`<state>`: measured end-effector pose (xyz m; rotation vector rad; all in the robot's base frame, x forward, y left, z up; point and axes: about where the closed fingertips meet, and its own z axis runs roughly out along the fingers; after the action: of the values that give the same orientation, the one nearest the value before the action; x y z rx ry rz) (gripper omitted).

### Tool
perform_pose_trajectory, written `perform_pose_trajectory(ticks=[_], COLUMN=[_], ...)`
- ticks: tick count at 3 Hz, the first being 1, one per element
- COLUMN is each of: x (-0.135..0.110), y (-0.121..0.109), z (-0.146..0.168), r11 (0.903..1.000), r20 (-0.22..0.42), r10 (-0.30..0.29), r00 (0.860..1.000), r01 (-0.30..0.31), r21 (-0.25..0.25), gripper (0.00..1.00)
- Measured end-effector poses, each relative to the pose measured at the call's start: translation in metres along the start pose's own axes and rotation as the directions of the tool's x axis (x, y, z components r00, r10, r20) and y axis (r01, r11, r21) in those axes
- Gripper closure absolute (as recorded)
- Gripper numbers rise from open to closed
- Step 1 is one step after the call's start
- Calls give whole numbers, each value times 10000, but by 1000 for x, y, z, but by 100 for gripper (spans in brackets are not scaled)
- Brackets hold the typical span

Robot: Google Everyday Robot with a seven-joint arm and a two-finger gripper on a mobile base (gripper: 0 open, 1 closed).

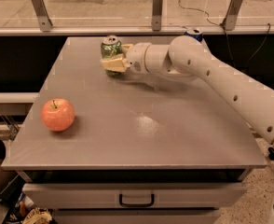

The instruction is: Knock green can over

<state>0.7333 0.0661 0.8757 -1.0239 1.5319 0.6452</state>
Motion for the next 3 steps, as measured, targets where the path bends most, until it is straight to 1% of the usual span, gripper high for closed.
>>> perform_pose_trajectory(ticks=[1, 2, 3], x=[0, 1, 4], y=[0, 4, 4], z=[-2, -10, -25], r11=[10000, 9998, 9998], r20=[-536, -1572, -2559], r10=[-58, -180, -183], r00=[9985, 9874, 9665], r01=[60, 183, 203], r21=[41, 6, 53], gripper=[100, 100, 100])
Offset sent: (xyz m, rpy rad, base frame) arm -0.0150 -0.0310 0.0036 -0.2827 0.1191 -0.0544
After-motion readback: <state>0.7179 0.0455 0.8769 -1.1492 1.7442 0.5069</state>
